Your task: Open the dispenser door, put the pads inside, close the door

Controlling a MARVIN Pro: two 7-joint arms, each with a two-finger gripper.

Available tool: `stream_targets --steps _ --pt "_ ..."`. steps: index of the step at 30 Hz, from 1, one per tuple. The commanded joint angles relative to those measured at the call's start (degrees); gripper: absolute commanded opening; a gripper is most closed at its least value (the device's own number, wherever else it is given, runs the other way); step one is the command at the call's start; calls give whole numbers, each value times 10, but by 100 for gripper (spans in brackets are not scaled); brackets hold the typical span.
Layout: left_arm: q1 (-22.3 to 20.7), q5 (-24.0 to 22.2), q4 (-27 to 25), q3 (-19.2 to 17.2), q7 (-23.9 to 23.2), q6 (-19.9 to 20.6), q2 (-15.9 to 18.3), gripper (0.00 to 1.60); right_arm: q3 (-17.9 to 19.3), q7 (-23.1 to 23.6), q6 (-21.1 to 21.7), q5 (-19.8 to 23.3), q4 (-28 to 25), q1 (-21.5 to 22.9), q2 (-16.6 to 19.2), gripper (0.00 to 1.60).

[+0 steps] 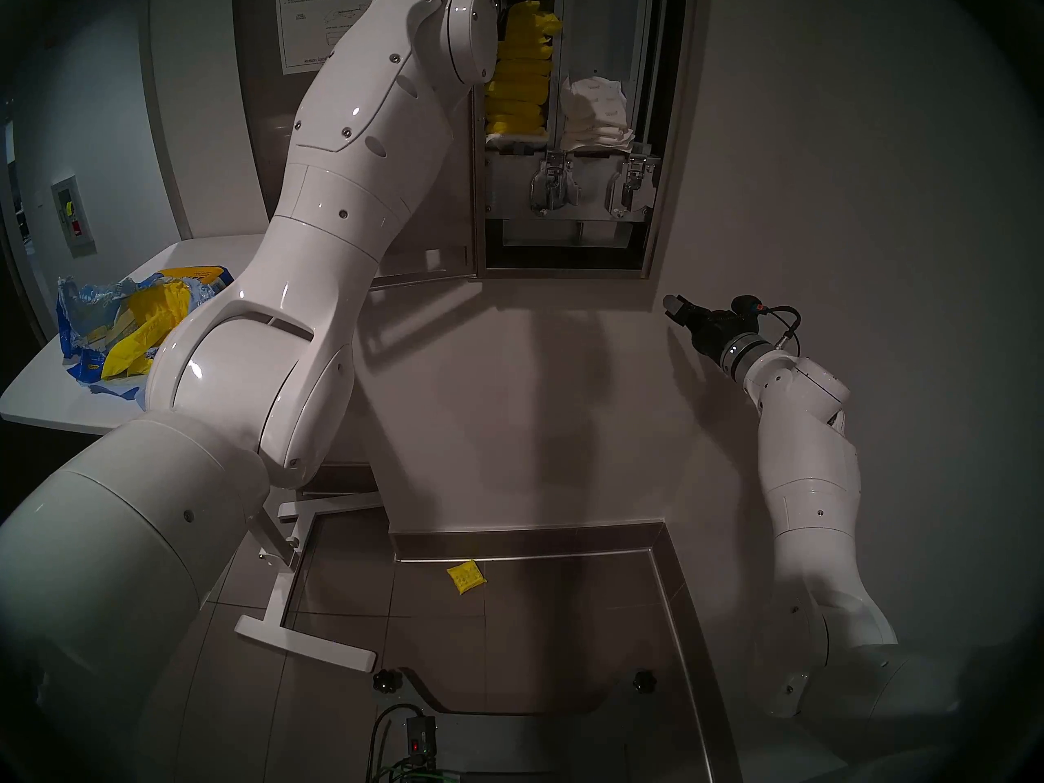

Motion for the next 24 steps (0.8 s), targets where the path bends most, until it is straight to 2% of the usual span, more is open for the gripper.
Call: stream_targets --steps 1,16,24 --pt "-62 30 1 -8 -7 -1 -21 0 1 2 -7 3 -21 22 3 160" --pt "-100 69 13 -16 -79 -17 -57 0 1 1 -8 5 -23 21 4 160" --pt "-118 92 22 -23 -143 -32 -62 0 1 0 -9 5 -24 21 3 160"
